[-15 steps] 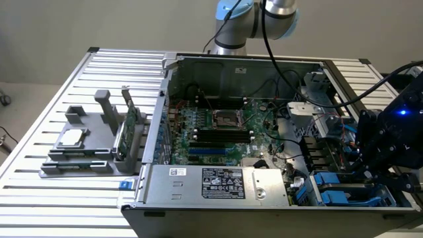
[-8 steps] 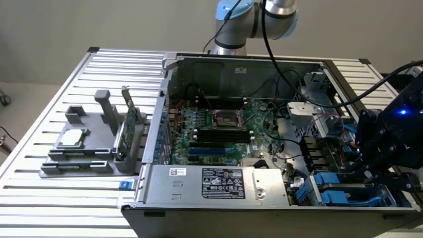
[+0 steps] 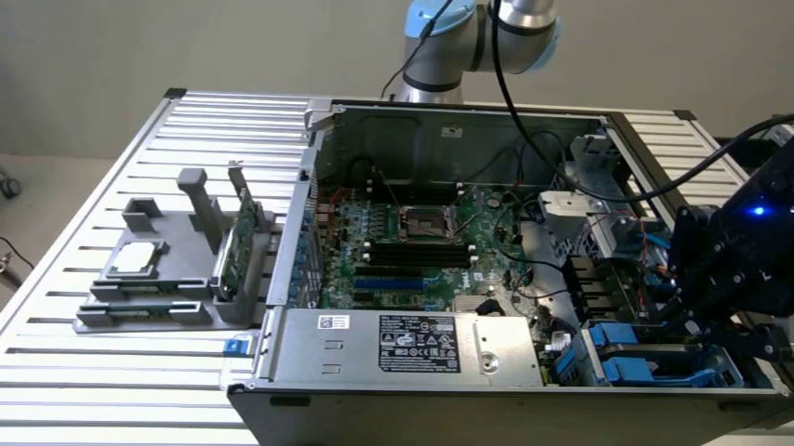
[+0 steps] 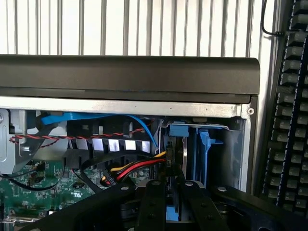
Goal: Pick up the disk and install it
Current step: 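Insert the first disk wire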
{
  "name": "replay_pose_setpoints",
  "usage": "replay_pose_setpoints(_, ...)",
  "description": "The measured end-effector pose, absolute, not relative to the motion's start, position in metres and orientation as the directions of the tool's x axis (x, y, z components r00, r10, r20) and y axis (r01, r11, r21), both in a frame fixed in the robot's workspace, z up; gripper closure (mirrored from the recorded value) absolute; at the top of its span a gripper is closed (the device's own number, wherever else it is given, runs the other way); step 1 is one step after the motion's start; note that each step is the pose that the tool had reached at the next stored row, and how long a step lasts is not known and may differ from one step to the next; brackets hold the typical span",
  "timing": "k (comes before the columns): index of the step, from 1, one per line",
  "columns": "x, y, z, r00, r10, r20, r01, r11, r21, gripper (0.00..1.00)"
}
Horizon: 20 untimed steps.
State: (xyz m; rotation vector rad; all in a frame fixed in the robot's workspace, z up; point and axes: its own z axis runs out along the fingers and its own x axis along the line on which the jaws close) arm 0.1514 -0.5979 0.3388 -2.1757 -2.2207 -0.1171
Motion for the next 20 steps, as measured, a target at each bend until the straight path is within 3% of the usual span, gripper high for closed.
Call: replay_pose_setpoints(20, 0.1508, -0.5982, 0.3385, -0.019, 0.997, 0.076, 0.999, 0.016, 0.032, 0.83)
